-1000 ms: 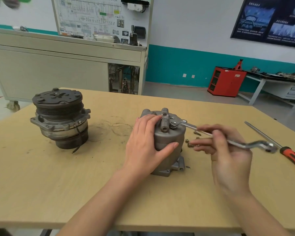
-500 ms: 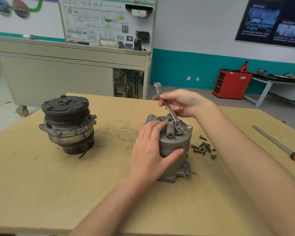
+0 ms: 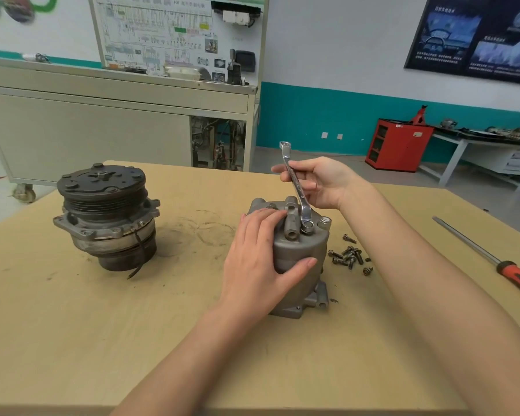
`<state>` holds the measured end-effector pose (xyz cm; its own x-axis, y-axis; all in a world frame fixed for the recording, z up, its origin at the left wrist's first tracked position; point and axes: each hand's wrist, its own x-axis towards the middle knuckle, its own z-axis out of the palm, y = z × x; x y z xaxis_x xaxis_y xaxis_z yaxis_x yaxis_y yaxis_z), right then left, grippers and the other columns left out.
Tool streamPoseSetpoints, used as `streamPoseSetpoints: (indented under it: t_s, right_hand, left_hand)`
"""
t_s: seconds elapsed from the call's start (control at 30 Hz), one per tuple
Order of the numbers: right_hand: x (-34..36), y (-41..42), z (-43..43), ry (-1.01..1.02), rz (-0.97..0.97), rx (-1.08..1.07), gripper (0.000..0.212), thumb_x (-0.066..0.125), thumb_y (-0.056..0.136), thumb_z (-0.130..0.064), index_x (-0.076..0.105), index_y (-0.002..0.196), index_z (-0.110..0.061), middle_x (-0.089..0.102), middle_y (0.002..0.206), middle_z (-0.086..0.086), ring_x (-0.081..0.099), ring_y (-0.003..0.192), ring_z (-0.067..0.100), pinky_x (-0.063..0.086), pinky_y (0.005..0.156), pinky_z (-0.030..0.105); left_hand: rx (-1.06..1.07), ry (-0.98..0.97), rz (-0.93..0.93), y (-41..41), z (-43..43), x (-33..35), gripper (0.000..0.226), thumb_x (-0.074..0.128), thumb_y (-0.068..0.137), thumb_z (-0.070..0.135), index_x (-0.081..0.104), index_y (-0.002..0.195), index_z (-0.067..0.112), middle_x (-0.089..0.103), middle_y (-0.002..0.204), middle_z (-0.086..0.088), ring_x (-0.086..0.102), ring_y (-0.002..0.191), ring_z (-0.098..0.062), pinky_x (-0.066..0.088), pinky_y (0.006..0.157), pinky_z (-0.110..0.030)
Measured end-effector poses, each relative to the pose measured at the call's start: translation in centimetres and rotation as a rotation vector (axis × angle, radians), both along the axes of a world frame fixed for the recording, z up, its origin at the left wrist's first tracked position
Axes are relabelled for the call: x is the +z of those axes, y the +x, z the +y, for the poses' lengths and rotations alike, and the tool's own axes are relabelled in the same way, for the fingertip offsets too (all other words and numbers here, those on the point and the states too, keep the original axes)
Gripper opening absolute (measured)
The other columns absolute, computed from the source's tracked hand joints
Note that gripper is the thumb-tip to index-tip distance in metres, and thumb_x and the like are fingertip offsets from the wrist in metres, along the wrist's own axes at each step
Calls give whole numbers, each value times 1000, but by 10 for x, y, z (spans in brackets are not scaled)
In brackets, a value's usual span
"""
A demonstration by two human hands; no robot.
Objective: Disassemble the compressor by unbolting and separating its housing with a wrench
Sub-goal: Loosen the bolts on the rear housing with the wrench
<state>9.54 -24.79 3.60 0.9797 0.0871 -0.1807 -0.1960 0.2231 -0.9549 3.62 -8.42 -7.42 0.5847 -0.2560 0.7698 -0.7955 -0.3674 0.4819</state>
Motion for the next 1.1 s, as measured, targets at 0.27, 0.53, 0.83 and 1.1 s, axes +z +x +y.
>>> streamPoseSetpoints:
  t_s: [0.27,0.53,0.83,1.1]
  right_hand:
    - [7,10,13,-126,27,-50,30,33,102,-16,57,92,0,54,54,-1,31,31,3,24,31,12]
    - [34,-37,-17,-90,-305,-531,18,42,100,-12,52,85,-7,66,55,3,49,38,7,34,39,15]
    - [7,-120,15,-278,-873,-812,13,49,99,-18,55,89,-12,69,67,0,64,52,13,51,52,20]
    - [-78,-144,41,-764,-1344,-817,13,64,90,-21,59,92,-8,69,88,8,71,81,26,57,64,49]
  left_hand:
    - [0,8,3,-1,1,0,71,57,76,55,52,129,8,53,128,-7,38,122,-15,45,98,-57]
    - [-4,9,8,0,2,0,72,57,76,57,52,130,9,53,128,-5,38,122,-14,45,98,-55]
    - [4,30,15,-1,2,0,72,55,77,58,50,131,11,52,129,-3,37,121,-11,48,96,-52]
    - [-2,19,-10,1,1,-2,70,59,77,55,52,129,8,53,127,-6,39,121,-15,45,98,-53]
